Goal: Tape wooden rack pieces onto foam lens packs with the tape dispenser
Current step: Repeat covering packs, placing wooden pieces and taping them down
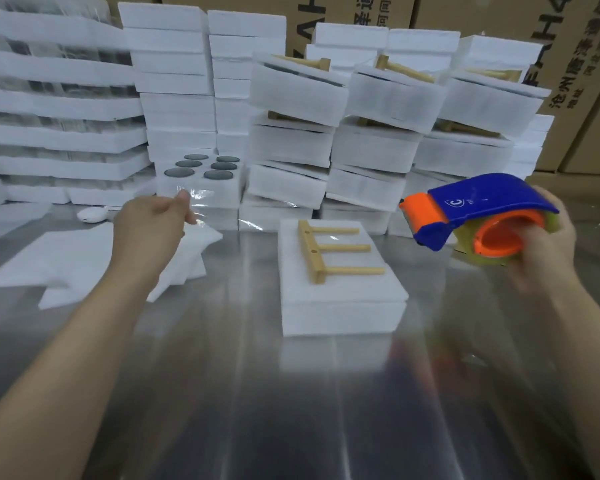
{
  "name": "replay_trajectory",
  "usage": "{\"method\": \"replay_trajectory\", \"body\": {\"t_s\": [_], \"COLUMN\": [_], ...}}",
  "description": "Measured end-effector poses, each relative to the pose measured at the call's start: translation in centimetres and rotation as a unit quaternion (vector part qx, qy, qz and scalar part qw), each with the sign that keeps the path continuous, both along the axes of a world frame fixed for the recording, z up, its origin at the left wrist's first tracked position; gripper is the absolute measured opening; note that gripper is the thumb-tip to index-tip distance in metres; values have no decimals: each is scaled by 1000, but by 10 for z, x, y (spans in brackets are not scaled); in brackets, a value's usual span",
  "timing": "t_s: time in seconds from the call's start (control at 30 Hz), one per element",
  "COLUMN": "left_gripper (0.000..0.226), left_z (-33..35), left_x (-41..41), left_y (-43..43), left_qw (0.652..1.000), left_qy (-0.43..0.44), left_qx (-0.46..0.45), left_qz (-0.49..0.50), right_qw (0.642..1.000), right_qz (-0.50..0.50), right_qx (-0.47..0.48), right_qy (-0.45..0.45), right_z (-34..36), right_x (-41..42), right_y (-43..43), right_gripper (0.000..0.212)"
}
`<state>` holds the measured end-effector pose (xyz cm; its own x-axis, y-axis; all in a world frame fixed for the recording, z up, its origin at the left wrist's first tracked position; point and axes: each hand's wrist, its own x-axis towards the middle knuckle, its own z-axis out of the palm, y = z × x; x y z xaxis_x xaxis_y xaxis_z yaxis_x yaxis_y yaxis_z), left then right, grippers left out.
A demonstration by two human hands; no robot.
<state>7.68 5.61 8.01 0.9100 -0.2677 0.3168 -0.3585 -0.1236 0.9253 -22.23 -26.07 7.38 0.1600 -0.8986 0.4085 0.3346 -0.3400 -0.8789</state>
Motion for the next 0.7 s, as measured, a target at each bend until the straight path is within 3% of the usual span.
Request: {"method": "replay_trajectory", "body": {"t_s": [0.1, 0.17, 0.37, 0.7], "left_gripper": [33, 29, 22, 18], "left_z": [-5, -9, -23, -42], "left_x": [-1, -4, -15, -17], "left_y": [-11, -17, -29, -41], "left_qw": [987, 979, 982, 979], "left_qy": [118, 158, 137, 144], "left_qx": [-84, -93, -118, -146], "left_qz": [-67, -90, -53, -13], "right_qw": [1000, 999, 996, 992], "right_qz": [-13, -32, -52, -41], "right_qx": [6, 26, 68, 117], "right_qy": [-15, -31, -30, -30], "right_z": [-3, -4, -9, -37], "right_x": [10, 16, 18, 26], "right_y": [-18, -27, -42, -47], "right_gripper": [50, 51, 42, 46]}}
